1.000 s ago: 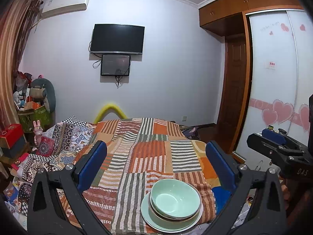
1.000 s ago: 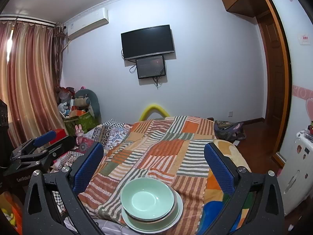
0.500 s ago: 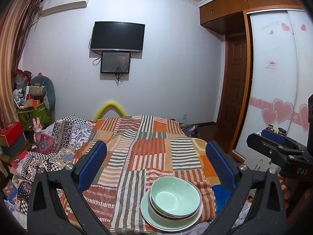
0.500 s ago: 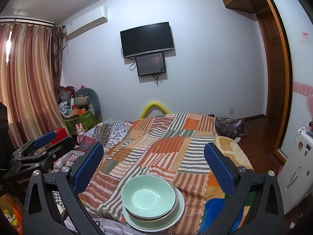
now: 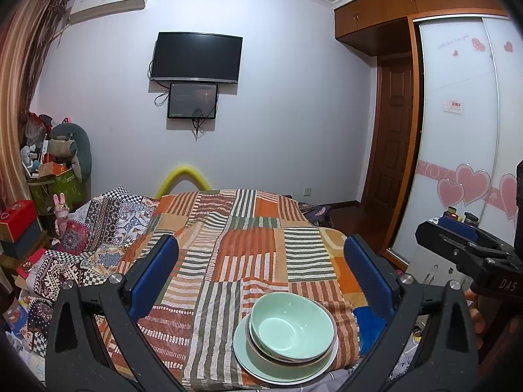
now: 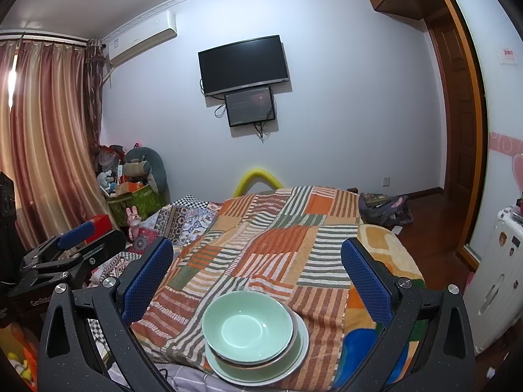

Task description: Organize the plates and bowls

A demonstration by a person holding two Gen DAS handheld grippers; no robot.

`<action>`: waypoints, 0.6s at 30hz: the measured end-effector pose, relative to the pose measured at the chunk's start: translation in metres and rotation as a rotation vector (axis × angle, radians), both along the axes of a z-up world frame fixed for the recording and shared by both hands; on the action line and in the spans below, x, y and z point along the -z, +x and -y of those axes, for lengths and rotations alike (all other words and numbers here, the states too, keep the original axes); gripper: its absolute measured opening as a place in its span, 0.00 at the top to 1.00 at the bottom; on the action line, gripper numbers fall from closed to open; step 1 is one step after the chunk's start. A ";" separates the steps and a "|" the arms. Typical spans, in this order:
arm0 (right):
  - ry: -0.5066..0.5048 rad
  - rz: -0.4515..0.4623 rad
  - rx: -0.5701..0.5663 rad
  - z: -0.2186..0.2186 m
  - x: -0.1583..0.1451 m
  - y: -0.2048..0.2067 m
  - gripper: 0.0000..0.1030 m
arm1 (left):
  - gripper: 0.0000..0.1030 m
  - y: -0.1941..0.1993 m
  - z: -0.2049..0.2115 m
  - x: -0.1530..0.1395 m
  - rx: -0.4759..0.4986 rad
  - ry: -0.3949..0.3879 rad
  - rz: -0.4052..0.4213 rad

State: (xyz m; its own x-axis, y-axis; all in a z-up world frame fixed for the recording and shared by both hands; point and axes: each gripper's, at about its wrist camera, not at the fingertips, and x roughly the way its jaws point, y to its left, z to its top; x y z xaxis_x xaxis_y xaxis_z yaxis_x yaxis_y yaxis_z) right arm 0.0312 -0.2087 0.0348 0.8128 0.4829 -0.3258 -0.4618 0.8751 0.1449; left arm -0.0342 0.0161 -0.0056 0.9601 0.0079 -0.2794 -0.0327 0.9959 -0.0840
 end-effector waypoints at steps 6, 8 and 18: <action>0.000 0.001 0.000 0.000 -0.001 0.000 0.01 | 0.00 0.002 -0.001 0.000 0.002 -0.002 -0.003; 0.001 -0.001 0.001 0.000 0.000 0.000 0.01 | 0.00 0.002 -0.001 0.000 0.004 -0.003 -0.004; 0.001 -0.001 0.000 0.000 0.000 0.000 0.01 | 0.00 0.004 -0.001 0.001 0.025 -0.007 -0.011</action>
